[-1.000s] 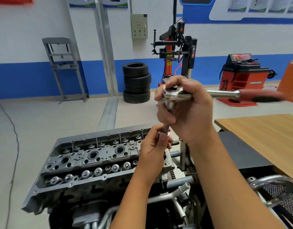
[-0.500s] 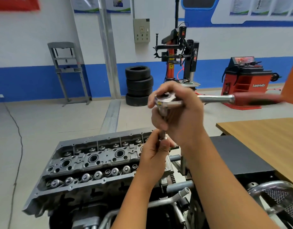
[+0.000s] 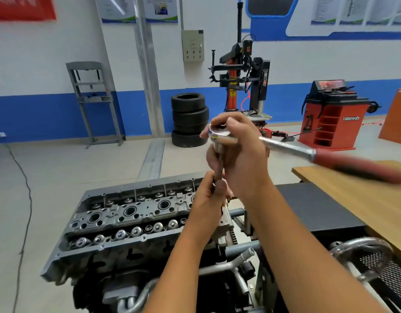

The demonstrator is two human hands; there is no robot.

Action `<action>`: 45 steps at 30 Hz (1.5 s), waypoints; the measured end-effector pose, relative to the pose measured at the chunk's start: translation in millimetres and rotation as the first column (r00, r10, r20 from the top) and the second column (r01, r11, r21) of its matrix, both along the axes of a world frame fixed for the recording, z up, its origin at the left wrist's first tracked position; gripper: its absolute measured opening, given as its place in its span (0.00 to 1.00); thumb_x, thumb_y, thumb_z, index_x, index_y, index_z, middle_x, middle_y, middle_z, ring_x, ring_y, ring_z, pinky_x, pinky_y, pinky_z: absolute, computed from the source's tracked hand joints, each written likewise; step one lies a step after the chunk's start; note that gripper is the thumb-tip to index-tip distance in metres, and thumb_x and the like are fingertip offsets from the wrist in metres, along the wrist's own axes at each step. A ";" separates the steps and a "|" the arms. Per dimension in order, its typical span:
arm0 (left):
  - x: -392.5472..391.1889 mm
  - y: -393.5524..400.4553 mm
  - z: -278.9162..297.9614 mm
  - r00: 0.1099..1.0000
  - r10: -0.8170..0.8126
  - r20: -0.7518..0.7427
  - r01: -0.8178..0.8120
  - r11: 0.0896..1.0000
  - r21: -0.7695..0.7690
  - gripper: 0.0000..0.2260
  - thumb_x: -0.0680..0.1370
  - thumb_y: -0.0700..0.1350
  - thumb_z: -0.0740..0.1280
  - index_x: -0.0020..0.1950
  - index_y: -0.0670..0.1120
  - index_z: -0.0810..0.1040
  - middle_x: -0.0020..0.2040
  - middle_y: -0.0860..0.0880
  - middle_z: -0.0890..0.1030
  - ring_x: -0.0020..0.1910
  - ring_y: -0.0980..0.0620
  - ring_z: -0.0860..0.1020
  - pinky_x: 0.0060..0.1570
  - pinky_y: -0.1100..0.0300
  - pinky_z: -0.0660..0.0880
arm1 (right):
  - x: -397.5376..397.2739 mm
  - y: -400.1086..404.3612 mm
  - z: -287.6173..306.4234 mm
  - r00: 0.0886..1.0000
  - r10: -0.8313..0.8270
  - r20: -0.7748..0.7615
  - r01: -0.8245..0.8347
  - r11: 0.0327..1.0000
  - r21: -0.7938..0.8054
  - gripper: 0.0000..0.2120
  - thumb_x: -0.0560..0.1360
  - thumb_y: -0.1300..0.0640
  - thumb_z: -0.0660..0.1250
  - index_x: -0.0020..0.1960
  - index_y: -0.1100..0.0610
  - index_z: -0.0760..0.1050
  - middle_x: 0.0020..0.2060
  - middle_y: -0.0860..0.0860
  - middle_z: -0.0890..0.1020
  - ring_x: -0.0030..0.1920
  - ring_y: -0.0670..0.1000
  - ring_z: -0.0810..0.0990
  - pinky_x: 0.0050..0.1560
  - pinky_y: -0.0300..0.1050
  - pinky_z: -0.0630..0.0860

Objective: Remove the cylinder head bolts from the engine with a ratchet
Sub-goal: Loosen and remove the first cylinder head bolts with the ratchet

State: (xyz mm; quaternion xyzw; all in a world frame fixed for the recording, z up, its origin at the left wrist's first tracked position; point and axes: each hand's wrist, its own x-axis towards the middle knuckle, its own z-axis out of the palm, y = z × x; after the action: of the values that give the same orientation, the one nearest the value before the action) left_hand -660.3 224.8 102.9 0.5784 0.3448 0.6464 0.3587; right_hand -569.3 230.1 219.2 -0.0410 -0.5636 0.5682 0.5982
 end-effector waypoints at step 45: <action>-6.5 0.8 2.3 0.985 -0.058 0.165 0.058 0.998 0.003 0.12 0.82 0.52 0.63 0.52 0.45 0.79 0.37 0.49 0.79 0.32 0.52 0.72 0.36 0.60 0.70 | -2.8 6.4 -7.6 0.967 -0.254 0.020 0.246 0.950 0.190 0.10 0.79 0.52 0.63 0.51 0.59 0.75 0.40 0.56 0.83 0.27 0.60 0.78 0.30 0.49 0.74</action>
State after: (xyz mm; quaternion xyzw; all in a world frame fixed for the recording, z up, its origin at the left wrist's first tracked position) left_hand -666.9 225.6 105.2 0.5324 0.2976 0.6809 0.4054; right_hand -572.1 236.5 211.6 -0.0685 -0.6175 0.4316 0.6539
